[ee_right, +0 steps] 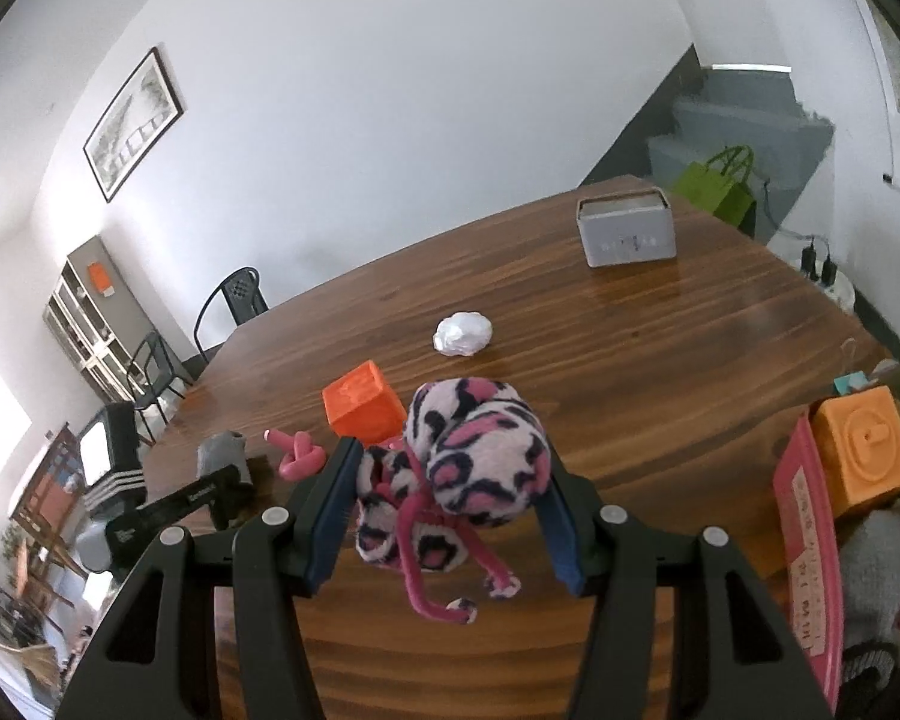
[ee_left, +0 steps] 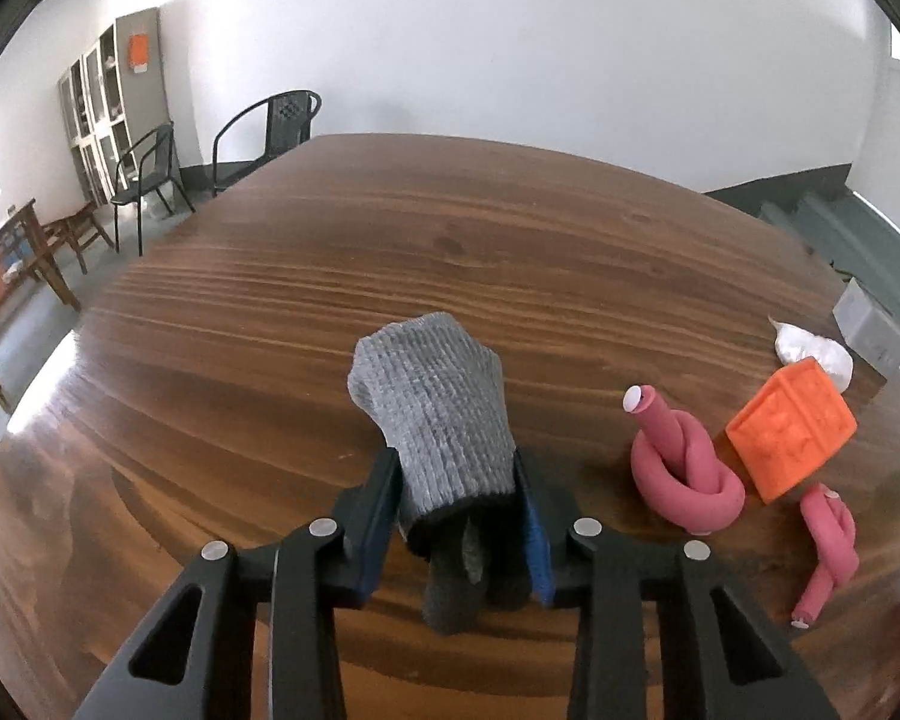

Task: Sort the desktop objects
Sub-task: 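Grasp the grey knit glove with the left gripper while the right holds the plush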

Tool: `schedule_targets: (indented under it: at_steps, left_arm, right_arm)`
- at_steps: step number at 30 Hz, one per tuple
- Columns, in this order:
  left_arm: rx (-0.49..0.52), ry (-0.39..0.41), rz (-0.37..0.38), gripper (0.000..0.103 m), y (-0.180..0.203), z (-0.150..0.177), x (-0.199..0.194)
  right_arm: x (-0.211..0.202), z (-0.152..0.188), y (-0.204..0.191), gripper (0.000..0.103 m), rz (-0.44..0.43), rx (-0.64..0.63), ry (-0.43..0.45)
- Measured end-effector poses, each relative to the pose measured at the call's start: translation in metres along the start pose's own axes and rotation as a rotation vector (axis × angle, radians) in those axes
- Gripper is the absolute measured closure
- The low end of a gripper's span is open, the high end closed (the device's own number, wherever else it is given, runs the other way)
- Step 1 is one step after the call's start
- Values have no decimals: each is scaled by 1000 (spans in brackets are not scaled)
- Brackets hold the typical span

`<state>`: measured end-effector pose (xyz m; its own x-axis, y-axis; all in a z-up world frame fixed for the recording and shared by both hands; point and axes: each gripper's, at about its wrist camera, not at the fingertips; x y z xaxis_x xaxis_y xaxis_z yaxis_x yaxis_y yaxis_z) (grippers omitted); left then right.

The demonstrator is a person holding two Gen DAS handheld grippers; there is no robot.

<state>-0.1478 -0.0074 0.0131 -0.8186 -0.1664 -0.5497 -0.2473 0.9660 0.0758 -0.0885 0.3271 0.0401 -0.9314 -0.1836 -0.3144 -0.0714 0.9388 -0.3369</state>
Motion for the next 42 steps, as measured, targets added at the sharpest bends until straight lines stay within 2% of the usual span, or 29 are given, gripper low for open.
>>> schedule_targets:
  at_steps: [5, 10, 13, 18, 22, 24, 26, 30, 32, 33, 34, 35, 37, 42]
  left_arm:
    - [4, 47, -37, 68, -3, -3, -18]
    - [12, 135, -38, 69, 2, -12, -50]
    - [27, 184, -3, 77, 11, -16, -74]
    - [37, 237, 77, 77, 18, -14, -116]
    - [33, 251, 130, 78, 23, -15, -137]
    - [26, 253, 163, 85, 23, -14, -147]
    - [15, 247, 188, 85, 22, -11, -155]
    - [-23, 195, 187, 84, 8, -8, -146]
    - [-71, 131, 179, 78, -1, -4, -134]
    - [-96, 100, 176, 60, -6, -2, -127]
    - [-128, 88, 175, 36, -10, 0, -122]
    - [-160, 77, 174, 29, -15, 2, -116]
    - [-175, 79, 146, 26, -17, 4, -112]
    - [-127, 40, 55, 26, -12, 11, -88]
  right_arm:
    - [-9, -1, -7, 43, 60, -58, 57]
    - [-17, -4, -11, 43, 122, -108, 114]
    - [-22, -5, -14, 43, 150, -136, 144]
    - [-29, -6, -19, 43, 170, -172, 183]
    - [-32, -7, -18, 43, 170, -171, 193]
    - [-32, -7, -17, 43, 172, -168, 195]
    - [-33, -7, -14, 43, 174, -162, 195]
    - [-34, -5, -12, 43, 173, -157, 187]
    - [-34, -4, -12, 43, 172, -157, 182]
    - [-33, -4, -12, 43, 171, -156, 179]
    - [-33, -3, -11, 43, 169, -156, 175]
    - [-32, -3, -11, 43, 168, -154, 172]
    - [-31, -3, -10, 43, 164, -150, 165]
    - [-29, -1, -9, 43, 162, -147, 154]
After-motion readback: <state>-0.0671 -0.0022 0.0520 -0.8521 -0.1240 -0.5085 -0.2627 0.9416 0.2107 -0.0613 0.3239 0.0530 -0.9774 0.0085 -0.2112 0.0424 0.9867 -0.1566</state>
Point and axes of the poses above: each gripper's, at about its wrist camera, not at the fingertips, and x roughly the way its jaws point, y to its right, z to its underside, and after that the axes turned 15 degrees about y, right-handed
